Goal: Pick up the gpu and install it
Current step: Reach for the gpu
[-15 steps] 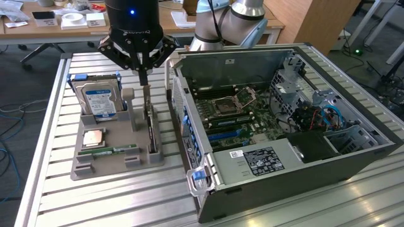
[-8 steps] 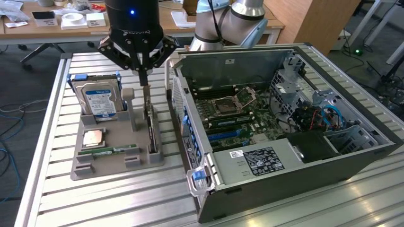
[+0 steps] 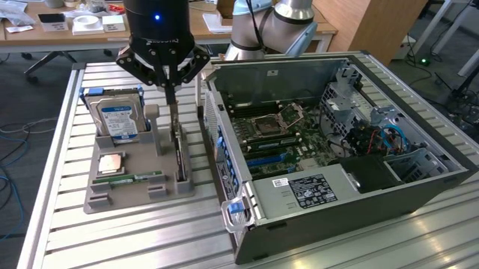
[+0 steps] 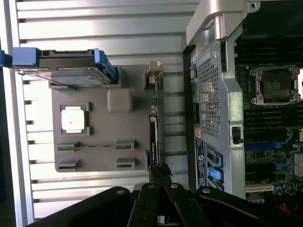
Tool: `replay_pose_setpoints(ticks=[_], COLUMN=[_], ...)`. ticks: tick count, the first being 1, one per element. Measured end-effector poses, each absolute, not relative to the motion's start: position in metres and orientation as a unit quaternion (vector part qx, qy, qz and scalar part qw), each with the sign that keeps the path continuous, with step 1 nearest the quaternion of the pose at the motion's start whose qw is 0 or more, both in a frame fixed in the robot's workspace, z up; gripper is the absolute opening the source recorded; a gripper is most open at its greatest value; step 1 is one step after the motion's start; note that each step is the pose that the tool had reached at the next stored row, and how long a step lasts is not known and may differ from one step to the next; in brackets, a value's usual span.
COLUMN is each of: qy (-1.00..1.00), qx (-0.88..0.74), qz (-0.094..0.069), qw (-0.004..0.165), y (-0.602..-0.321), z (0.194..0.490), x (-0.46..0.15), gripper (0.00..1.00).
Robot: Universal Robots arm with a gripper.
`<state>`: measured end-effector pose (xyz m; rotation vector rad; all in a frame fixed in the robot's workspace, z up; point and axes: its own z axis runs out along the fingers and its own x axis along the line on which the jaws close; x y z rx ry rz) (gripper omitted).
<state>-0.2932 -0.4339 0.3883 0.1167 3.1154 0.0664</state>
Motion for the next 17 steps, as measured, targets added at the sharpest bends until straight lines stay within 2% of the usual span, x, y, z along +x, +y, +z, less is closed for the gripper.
replay_pose_setpoints(ticks=[17], qy=[0.999], qx=[0.037], qz=[0.021], qw=[0.012], y=[-0.4346], z=[0.382], x=[-0.2967], gripper=[0.11])
